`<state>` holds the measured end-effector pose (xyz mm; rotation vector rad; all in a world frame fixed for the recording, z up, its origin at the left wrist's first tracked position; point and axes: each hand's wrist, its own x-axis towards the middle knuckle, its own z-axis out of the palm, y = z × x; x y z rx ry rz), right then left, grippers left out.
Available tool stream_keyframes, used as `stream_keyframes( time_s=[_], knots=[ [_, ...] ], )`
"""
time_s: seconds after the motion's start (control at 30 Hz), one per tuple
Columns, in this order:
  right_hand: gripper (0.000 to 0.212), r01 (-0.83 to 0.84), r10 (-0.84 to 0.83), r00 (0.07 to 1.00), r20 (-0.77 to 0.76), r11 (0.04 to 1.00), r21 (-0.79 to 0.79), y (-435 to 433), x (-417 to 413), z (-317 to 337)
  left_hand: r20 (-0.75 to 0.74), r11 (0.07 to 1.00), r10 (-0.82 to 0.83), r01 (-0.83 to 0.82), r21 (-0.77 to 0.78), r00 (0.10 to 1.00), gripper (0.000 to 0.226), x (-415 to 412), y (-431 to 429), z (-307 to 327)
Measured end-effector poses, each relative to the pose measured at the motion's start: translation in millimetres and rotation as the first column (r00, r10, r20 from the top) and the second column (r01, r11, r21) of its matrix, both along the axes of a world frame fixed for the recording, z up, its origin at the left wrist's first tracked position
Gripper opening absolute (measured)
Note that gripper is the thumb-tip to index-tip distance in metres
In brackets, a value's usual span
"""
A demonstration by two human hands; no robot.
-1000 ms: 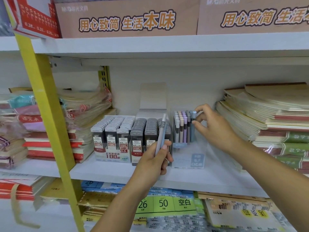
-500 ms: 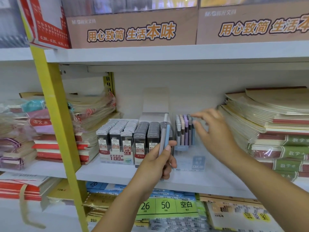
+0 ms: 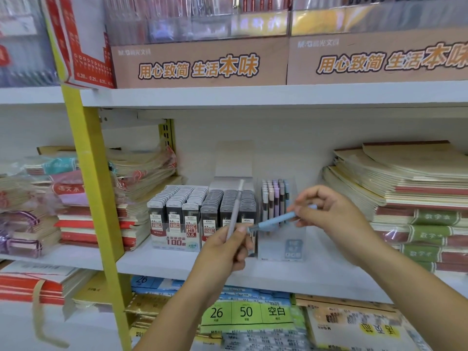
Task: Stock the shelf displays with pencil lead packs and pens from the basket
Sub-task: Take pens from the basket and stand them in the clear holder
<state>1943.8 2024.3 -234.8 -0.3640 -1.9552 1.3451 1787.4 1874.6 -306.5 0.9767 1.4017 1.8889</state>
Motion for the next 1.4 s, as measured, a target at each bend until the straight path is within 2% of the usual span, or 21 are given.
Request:
stream_keyframes(
  time_s=[0.07, 0.13, 0.2, 0.3, 0.4, 0.5, 0.57, 0.6, 0.73, 0.87, 0.97, 1.07, 1.2, 1.4],
  knots=[
    [0.016, -0.049, 0.036, 0.986, 0.165, 0.996, 0.074, 0, 4, -2, -0.009, 0.998, 0.04, -0.04, 0.038, 0.999, 0.025, 0, 2, 5],
    [0.016, -0.119, 0.042, 0.938, 0.343, 0.971, 0.208, -2, 3, 1, -0.098, 0.997, 0.08, -0.078, 0.026, 0.992, 0.025, 0, 3, 9],
    [0.011, -0.144, -0.018, 0.913, 0.407, 0.92, 0.363, -9, -4, 6, -0.204, 0.995, 0.097, -0.1, -0.001, 0.974, 0.025, 1, 5, 13],
    [0.02, -0.171, 0.012, 0.929, 0.369, 0.9, 0.401, -20, -18, 8, -0.296, 0.993, 0.109, -0.119, -0.014, 0.949, 0.025, 3, 8, 16],
    [0.034, -0.159, 0.027, 0.944, 0.327, 0.91, 0.384, -19, -17, 8, -0.281, 0.992, 0.122, -0.124, 0.012, 0.952, 0.021, 1, 7, 16],
    [0.051, 0.038, -0.046, 0.999, 0.025, 0.961, 0.273, -2, -9, 22, -0.244, 0.993, 0.118, -0.115, 0.024, 0.963, 0.016, -4, 4, 12],
    [0.051, 0.159, -0.119, 0.98, -0.161, 0.951, 0.266, 10, -6, 33, -0.207, 0.994, 0.113, -0.113, 0.012, 0.972, 0.019, -7, 5, 8],
    [0.05, 0.203, -0.145, 0.968, -0.205, 0.933, 0.297, 15, -6, 36, -0.204, 0.993, 0.115, -0.118, -0.002, 0.972, 0.021, -8, 6, 6],
    [0.036, 0.298, -0.26, 0.954, -0.147, 0.812, 0.502, 30, -22, 27, -0.287, 0.983, 0.151, -0.174, -0.055, 0.946, 0.028, -12, 9, -1],
    [0.029, 0.28, -0.359, 0.933, -0.038, 0.655, 0.702, 41, -35, 6, -0.311, 0.982, 0.153, -0.178, -0.055, 0.938, 0.025, -12, 11, -3],
    [0.027, 0.261, -0.4, 0.916, -0.018, 0.564, 0.783, 47, -40, -2, -0.319, 0.984, 0.159, -0.178, -0.03, 0.934, 0.024, -12, 11, -4],
    [0.025, 0.239, -0.407, 0.913, 0.008, 0.551, 0.799, 49, -42, -7, -0.306, 0.984, 0.165, -0.175, -0.008, 0.938, 0.023, -14, 10, -6],
    [0.025, 0.241, -0.394, 0.919, 0.02, 0.601, 0.763, 52, -39, -9, -0.296, 0.983, 0.173, -0.183, -0.007, 0.939, 0.018, -15, 12, -9],
    [0.025, 0.27, -0.466, 0.884, 0.023, 0.552, 0.789, 55, -41, -10, -0.299, 0.988, 0.144, -0.153, -0.005, 0.943, 0.012, -14, 12, -8]
  ],
)
